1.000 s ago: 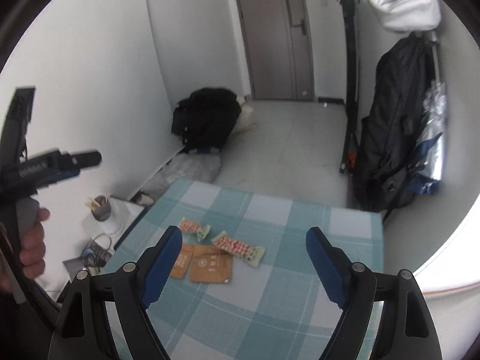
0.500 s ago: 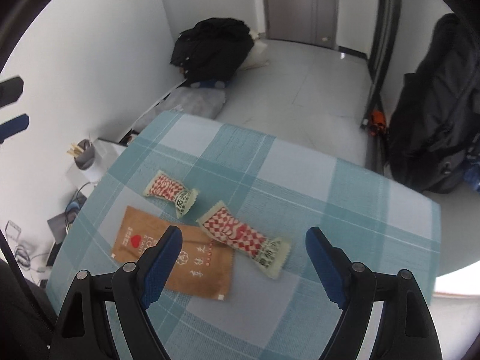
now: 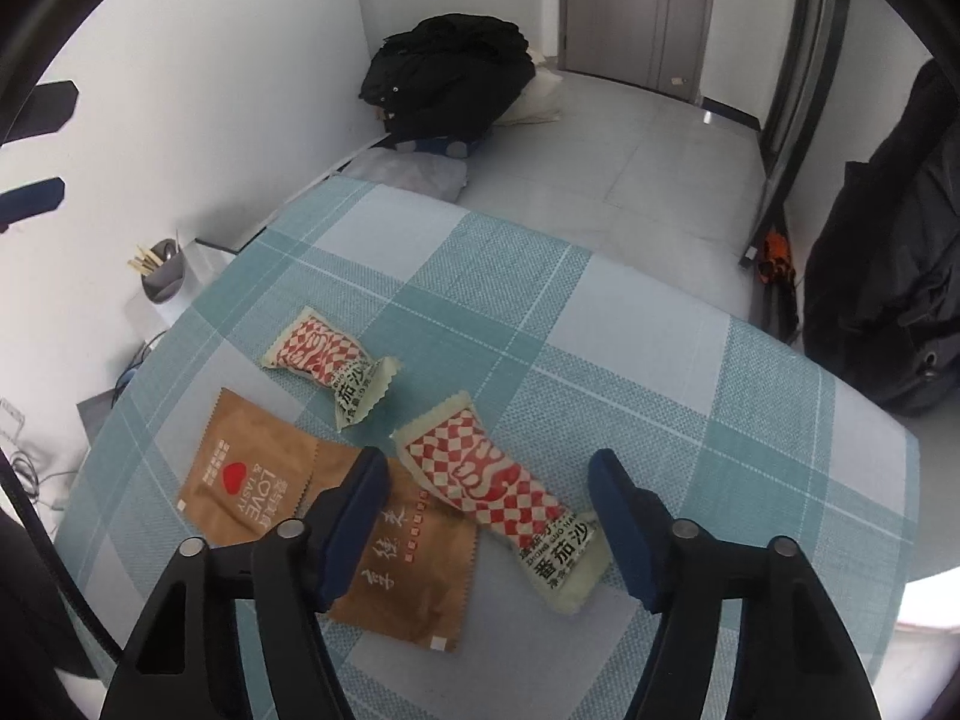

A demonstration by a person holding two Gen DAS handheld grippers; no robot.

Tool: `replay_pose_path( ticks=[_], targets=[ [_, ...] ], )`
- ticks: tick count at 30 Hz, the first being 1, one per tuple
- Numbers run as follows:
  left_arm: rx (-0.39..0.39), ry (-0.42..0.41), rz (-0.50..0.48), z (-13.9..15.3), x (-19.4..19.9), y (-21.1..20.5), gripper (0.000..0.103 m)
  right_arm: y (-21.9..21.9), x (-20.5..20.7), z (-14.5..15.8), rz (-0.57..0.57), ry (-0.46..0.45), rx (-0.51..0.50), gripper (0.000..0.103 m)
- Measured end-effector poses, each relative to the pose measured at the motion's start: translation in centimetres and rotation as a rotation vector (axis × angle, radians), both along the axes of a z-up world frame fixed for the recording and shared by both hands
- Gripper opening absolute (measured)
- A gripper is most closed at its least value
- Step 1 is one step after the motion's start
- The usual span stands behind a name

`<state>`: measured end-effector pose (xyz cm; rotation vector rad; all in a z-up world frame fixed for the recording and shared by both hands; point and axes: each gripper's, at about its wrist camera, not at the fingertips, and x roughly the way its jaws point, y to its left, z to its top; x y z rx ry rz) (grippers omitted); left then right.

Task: Collect trash
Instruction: 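Grasp the red-white candy wrapper with the right gripper, then grasp the other red-white candy wrapper with the left gripper while the right holds its wrapper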

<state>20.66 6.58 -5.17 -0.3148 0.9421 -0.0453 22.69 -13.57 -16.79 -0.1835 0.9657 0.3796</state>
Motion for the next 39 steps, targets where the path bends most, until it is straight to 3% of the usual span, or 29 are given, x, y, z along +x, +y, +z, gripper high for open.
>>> replay_pose_path(
  ticks=[1,3,11,12,20,29,35,39],
  targets=[
    [0.000,0.008,0.003,-0.2,0.2,0.0,0.097,-0.1,0.0,0.1,0.002,-0.001,0.000,0.059],
    [0.001,0.020,0.010,-0.4,0.4,-0.2,0.097,-0.2,0.1,0.2,0.008,0.000,-0.001,0.044],
    [0.045,0.039,-0.020,-0.7,0.8,-1.6,0.097,-0.6,-0.1,1.1,0.012,-0.013,0.022,0.021],
    [0.059,0.043,-0.019,-0.9,0.8,-1.7,0.097,-0.6,-0.2,1.3,0.018,-0.017,0.026,0.005],
    [0.066,0.077,-0.006,-1.8,1.3,-2.1,0.097,-1.1,-0.5,1.6,0.024,-0.008,0.041,0.003],
    [0.110,0.106,-0.042,-2.8,2.2,-4.5,0.097,-3.7,-0.4,2.7,-0.042,-0.012,0.113,0.001],
    [0.063,0.155,-0.075,-4.5,3.2,-5.5,0.097,-5.2,-0.7,3.2,-0.057,-0.012,0.154,0.001],
    [0.072,0.197,-0.080,-5.9,4.0,-6.2,0.097,-6.6,-0.7,3.7,-0.073,0.000,0.206,0.001]
  ],
)
